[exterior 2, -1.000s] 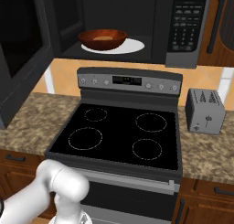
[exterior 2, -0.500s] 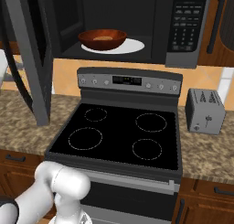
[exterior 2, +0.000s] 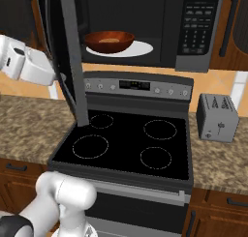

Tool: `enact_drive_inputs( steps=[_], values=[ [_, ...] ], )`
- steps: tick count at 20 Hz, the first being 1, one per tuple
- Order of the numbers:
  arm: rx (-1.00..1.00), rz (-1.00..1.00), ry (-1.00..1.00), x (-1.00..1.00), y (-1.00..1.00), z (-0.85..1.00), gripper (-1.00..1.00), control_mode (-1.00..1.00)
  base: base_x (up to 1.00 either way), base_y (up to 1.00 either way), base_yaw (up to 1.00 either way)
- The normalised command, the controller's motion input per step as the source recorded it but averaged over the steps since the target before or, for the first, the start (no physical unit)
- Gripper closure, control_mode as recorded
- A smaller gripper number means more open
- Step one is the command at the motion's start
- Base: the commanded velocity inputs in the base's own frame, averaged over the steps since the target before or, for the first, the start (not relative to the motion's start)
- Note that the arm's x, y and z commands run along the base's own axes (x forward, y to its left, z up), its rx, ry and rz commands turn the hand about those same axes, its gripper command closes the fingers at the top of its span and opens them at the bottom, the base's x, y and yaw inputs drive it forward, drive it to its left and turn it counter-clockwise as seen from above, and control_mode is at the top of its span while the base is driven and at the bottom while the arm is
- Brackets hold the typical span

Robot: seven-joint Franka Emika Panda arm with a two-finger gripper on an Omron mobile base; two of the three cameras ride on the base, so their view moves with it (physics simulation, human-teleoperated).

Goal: Open the microwave, place the bowl with waffle inside the microwave, then close the microwave door and turn it on.

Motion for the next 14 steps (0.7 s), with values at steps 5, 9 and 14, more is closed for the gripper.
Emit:
enact_drive_inputs(
  steps=[5, 9, 14],
  values=[
    [0.0, 0.19, 0.0, 0.54, -0.75, 0.0, -1.0, -1.0, 0.0, 0.0, 0.0],
    [0.01, 0.24, -0.03, 0.52, -0.66, 0.0, -1.0, -1.0, 0.0, 0.0, 0.0],
    [0.08, 0.27, -0.03, 0.47, -0.63, 0.0, -1.0, -1.0, 0.0, 0.0, 0.0]
  ],
)
